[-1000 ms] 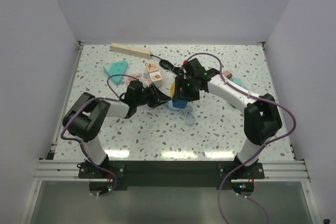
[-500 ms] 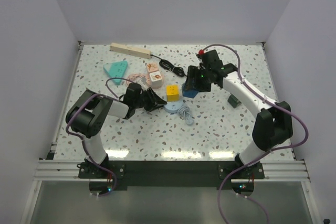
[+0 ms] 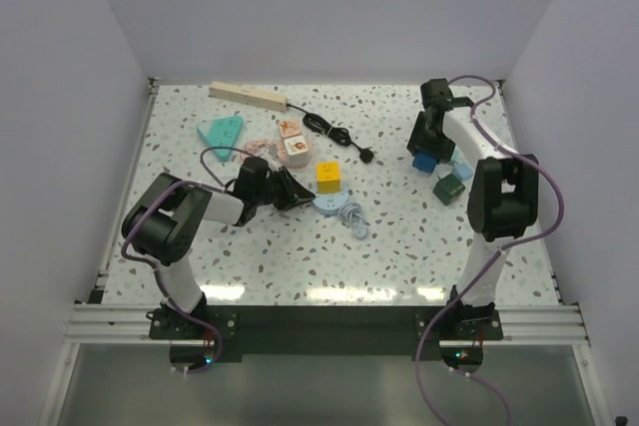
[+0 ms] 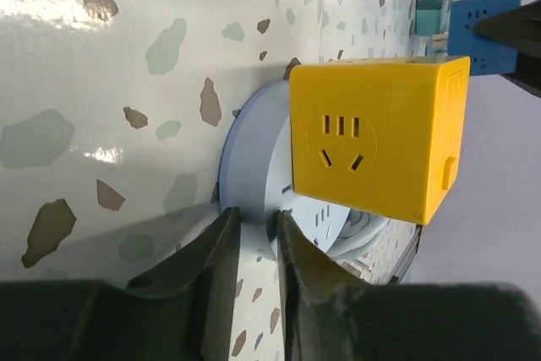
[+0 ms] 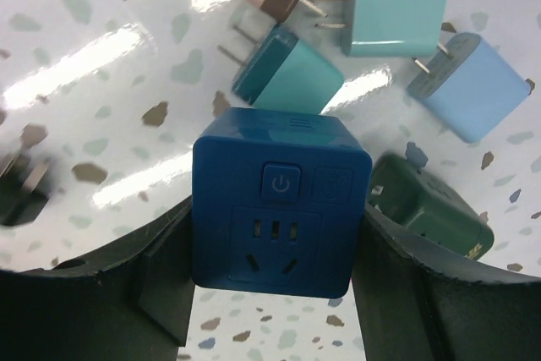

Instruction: Pull the plug off the socket

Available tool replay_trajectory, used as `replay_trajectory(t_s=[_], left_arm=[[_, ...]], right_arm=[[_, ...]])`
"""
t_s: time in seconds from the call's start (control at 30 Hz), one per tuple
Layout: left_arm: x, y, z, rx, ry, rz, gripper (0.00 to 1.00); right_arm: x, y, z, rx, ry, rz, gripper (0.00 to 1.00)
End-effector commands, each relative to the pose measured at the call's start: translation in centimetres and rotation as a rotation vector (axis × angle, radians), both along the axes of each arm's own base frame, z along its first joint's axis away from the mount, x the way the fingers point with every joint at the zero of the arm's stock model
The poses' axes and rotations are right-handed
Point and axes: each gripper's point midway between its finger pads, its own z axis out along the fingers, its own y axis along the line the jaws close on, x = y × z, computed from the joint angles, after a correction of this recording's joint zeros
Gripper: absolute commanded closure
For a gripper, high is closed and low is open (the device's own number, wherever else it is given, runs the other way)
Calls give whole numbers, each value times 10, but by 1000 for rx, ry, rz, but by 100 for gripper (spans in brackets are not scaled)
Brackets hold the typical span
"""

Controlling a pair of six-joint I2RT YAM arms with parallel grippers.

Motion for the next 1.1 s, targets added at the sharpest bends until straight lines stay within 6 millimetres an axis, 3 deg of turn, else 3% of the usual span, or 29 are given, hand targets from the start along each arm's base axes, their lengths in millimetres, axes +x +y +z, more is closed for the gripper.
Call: replay_trajectory(t_s=[0.0,0.07,0.17,0.2,0.23,0.37,0.6,0.73,0.77,0.83,0.87,1.07], left_arm=[[6,-4,25,-7,-70,-21,100],[8,-3,30,-5,-87,-19,100],[9,-4,34,5,-94,-26,100],[11,-4,35,9,-96,-27,100],[11,-5,35,10,-97,-28,100],[12,-6,39,8,-105,-30,100],[12,-5,44,14,-116,-32,100],[12,-4,55,25,-142,-36,100],[14,-4,60,31,-160,-37,100],[13,-2,59,45,-155,-39,100],[13,-1,61,51,-164,-40,100],[4,6,59,71,-157,-32,100]], right_arm=[[7,-18,1,-63,26,-70,100],[11,-26,-3,-71,29,-102,98],[12,-38,-6,-81,41,-137,80],[12,-44,-1,-86,32,-157,71],[12,-47,1,-82,25,-165,51],[16,-44,30,-45,-56,-146,18],[5,-17,76,54,-143,-35,3],[4,44,91,162,-190,171,2],[-4,75,85,170,-149,278,2],[-8,105,89,171,-143,371,1],[-14,131,89,179,-144,439,1],[-20,200,75,190,-148,512,1]])
